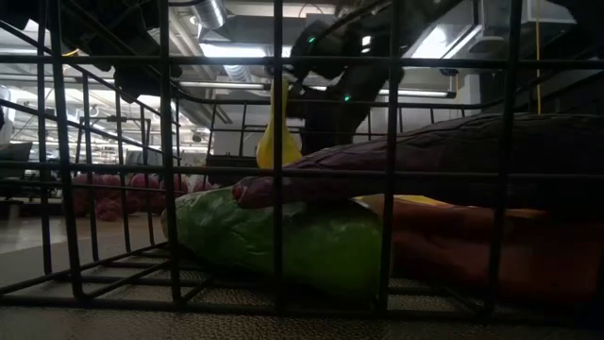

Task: Build produce basket
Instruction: Put the black grapes into the wire basket

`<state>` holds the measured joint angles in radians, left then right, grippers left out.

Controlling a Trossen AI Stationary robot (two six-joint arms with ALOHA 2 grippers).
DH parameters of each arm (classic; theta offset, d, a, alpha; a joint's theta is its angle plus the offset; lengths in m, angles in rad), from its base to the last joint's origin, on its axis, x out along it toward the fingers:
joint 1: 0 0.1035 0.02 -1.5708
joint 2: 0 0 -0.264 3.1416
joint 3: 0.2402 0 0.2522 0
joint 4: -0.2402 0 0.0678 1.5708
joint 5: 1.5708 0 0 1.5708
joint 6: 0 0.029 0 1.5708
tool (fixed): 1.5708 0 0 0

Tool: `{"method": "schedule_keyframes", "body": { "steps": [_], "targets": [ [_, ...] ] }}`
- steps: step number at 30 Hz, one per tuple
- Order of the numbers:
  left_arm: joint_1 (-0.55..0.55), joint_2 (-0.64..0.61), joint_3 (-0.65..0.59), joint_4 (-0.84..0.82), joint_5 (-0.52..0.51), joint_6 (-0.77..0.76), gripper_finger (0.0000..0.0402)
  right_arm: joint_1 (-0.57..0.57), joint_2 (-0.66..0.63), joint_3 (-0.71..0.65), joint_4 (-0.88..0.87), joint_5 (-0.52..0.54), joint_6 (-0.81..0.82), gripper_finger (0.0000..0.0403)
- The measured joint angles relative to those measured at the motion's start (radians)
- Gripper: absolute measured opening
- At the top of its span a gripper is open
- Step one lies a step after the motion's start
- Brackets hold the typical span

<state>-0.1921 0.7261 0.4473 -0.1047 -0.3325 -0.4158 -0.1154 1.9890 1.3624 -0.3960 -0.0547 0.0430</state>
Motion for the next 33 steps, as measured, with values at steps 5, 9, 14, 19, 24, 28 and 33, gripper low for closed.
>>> {"method": "schedule_keyframes", "body": {
  "steps": [5,9,14,19,24,28,33],
  "targets": [
    [0.000,0.000,0.000,-0.012,0.000,0.000,0.0210,0.000,0.083,0.067,-0.052,0.000,-0.046,0.0193],
    [0.000,0.000,0.000,-0.019,0.000,0.000,0.0210,0.000,0.115,0.073,-0.045,0.019,-0.044,0.0193],
    [0.000,0.000,0.000,-0.019,0.000,0.000,0.0210,0.001,0.126,0.073,-0.045,0.054,0.001,0.0171],
    [0.000,0.000,0.000,-0.019,0.000,0.000,0.0210,0.000,0.115,0.081,-0.071,0.059,0.008,0.0080],
    [0.000,0.000,0.000,-0.019,0.000,0.000,0.0210,0.007,0.099,0.163,-0.188,0.102,0.005,0.0029],
    [-0.001,0.000,0.000,-0.019,0.000,0.000,0.0210,0.033,0.052,0.285,-0.312,0.241,-0.054,0.0029],
    [-0.001,0.000,0.000,-0.019,0.000,0.000,0.0210,0.080,-0.004,0.452,-0.500,0.373,-0.127,0.0029]
  ]
}}
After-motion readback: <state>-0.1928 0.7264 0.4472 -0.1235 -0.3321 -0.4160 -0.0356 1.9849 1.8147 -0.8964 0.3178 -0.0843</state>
